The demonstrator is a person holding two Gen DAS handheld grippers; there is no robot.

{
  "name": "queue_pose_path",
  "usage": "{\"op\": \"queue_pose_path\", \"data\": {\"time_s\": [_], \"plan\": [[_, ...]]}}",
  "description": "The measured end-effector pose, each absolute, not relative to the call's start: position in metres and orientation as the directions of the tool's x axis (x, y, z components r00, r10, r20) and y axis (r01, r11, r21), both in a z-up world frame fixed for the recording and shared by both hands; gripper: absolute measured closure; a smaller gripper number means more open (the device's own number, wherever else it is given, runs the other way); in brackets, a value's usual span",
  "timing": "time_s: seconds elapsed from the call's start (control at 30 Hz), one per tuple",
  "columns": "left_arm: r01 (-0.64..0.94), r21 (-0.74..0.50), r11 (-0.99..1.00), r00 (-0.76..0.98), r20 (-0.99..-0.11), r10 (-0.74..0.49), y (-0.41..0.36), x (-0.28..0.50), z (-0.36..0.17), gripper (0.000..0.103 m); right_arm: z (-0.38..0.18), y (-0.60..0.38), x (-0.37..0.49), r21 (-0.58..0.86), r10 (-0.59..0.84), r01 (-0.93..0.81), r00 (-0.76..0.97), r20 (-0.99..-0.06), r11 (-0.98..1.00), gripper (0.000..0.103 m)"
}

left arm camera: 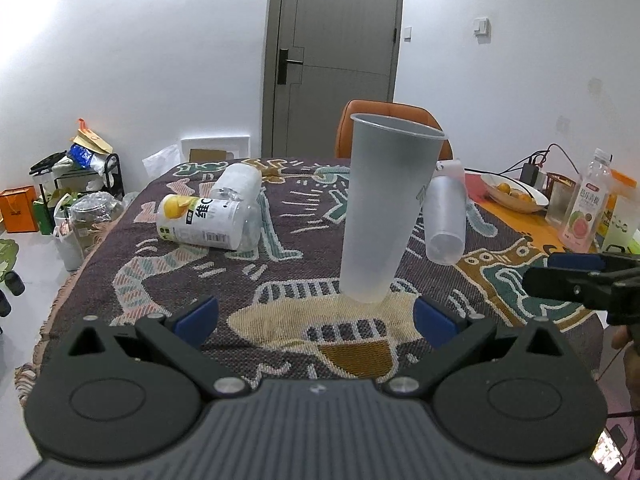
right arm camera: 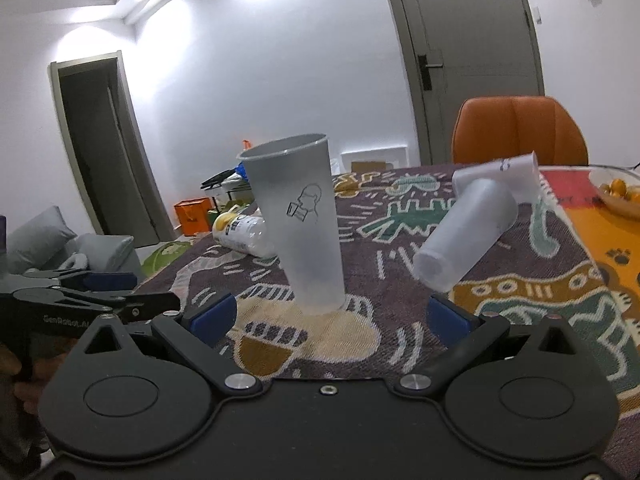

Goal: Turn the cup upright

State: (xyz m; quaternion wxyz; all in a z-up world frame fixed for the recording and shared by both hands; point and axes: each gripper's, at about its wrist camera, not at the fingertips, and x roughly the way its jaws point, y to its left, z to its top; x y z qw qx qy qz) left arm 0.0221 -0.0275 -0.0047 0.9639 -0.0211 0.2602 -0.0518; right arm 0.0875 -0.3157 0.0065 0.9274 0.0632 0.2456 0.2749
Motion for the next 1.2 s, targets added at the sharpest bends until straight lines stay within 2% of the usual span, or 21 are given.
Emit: {"op": "queue_pose_path", "data": {"time_s": [1.2], "plan": [[0.089, -0.059, 0.994, 0.853, -0.511, -0.107, -0.0274, 0.0225, -0.0035, 0.0, 0.0024, -0.3168, 0.09, 0.253, 0.526, -0.461, 0.733, -0.431, 0.851, 0.0]]}}
